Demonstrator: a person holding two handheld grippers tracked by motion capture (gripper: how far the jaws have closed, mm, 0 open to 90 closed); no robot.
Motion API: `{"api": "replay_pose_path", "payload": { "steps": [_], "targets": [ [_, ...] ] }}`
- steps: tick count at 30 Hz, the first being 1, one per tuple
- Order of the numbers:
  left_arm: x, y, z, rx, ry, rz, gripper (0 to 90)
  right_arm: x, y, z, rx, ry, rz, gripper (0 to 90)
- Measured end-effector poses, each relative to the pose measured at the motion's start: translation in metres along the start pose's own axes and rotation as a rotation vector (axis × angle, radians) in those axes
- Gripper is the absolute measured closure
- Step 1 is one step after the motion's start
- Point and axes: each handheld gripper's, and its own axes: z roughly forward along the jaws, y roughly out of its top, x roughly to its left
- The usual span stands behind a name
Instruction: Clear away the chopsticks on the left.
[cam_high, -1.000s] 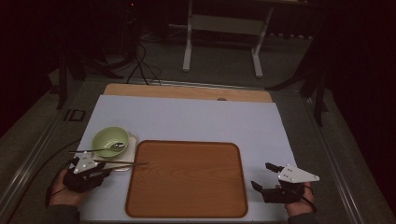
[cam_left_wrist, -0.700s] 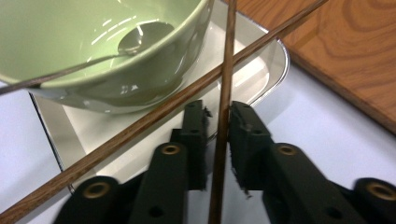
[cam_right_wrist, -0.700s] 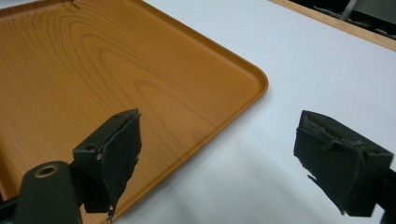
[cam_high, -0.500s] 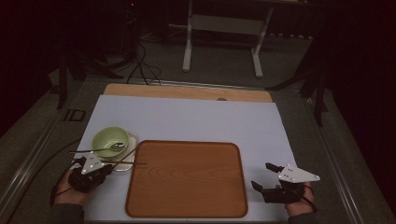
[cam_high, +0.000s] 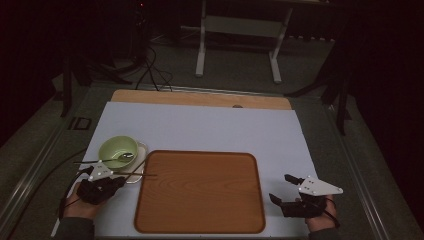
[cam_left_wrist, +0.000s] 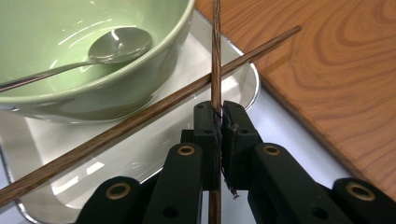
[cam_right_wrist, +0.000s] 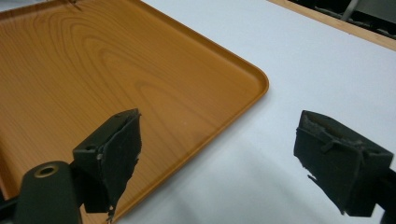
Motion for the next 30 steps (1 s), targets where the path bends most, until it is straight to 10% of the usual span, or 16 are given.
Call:
{"api": "replay_pose_path", "payload": {
  "steps": [30],
  "targets": [
    [-0.026, 0.027, -0.018, -0.111, -0.056, -0.073, 86.3, 0.002, 0.002, -0.003, -0.020, -0.012, -0.004, 14.8]
  ]
}}
